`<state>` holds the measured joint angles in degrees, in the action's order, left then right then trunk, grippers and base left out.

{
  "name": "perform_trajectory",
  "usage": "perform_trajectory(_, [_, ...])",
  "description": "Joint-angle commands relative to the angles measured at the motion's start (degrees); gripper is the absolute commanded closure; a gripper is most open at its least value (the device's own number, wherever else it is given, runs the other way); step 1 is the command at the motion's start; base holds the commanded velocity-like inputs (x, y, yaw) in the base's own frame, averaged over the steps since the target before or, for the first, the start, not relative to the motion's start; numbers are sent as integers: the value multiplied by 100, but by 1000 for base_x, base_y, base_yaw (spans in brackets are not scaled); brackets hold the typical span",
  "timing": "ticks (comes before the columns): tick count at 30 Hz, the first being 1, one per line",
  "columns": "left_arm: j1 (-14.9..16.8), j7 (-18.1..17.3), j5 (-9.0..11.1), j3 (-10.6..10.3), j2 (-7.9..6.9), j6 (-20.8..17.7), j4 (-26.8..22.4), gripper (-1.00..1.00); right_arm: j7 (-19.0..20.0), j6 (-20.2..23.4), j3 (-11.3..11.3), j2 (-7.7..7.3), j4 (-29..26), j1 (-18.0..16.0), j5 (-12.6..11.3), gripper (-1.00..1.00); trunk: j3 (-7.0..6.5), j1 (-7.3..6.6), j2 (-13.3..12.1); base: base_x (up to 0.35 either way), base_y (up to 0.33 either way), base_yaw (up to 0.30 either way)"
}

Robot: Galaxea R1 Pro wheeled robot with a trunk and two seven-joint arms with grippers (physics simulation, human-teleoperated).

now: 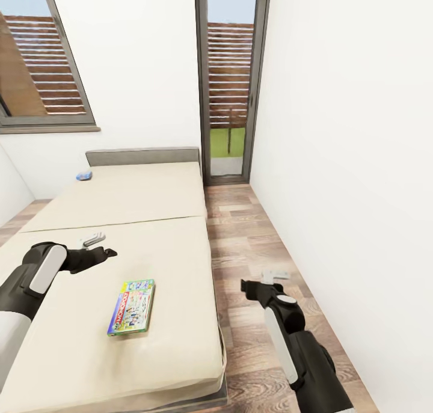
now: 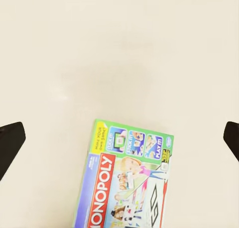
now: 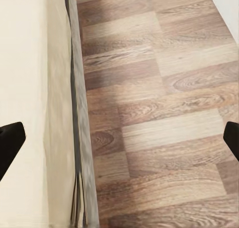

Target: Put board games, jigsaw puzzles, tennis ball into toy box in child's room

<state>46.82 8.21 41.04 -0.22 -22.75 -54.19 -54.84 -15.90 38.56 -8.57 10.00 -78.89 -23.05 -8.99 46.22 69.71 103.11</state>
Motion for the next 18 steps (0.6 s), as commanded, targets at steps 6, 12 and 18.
perform_trajectory(6, [3, -135, 80, 28, -8, -21, -1, -100, -47, 206, -19, 0, -311, 175, -72, -100, 5, 0, 2, 0, 0, 0])
perform_trajectory(12, [3, -488, 55, 30, -12, -21, 6, -100, -46, 252, -28, 0, -380, 212, -75, -100, 5, 0, 2, 0, 0, 0])
perform_trajectory(18, [5, -622, 64, 59, -32, -4, 239, -100, -45, 250, -24, 0, -395, 220, -76, -100, 5, 0, 2, 0, 0, 0])
